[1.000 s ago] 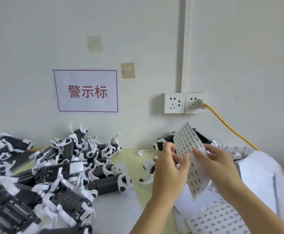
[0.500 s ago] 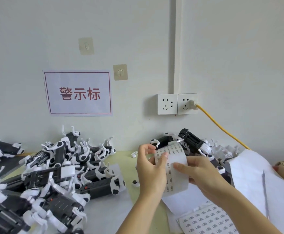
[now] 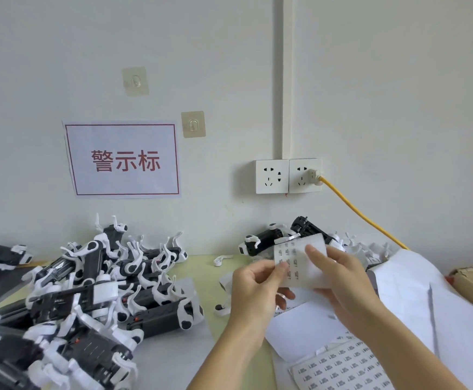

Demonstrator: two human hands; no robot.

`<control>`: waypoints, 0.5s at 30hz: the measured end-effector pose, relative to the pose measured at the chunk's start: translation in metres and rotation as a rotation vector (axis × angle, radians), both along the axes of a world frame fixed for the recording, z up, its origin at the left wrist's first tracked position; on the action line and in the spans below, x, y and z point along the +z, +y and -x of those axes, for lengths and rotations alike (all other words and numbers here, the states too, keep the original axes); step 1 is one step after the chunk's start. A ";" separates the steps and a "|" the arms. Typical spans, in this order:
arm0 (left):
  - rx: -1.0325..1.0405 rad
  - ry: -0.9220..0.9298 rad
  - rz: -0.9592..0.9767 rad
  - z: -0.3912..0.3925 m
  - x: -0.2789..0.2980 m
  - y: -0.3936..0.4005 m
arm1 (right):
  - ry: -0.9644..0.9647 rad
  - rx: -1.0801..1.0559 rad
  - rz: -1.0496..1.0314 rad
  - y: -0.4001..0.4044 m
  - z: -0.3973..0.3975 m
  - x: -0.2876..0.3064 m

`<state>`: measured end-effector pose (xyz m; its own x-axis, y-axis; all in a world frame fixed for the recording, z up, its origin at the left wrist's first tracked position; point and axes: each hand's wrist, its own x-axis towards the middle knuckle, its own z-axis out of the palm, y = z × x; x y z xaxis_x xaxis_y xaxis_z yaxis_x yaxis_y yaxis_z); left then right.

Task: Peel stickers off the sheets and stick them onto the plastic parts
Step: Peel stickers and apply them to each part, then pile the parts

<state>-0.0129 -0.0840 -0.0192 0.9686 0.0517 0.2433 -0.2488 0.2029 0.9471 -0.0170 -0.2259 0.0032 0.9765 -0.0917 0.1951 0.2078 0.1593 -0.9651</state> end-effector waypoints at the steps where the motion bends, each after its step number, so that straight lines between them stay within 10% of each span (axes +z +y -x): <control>1: 0.029 0.008 0.053 0.000 0.001 0.001 | 0.022 0.062 0.012 0.001 0.000 0.000; 9: 0.099 0.069 0.246 -0.005 0.001 0.004 | 0.039 0.147 0.130 0.009 0.002 -0.005; 15: 0.370 -0.181 -0.034 -0.003 -0.003 0.005 | 0.013 0.080 0.117 0.009 0.000 -0.006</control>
<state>-0.0101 -0.0794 -0.0226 0.8275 0.3774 0.4157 -0.4625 0.0383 0.8858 -0.0171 -0.2168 -0.0026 0.9823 0.0096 0.1870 0.1860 0.0610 -0.9806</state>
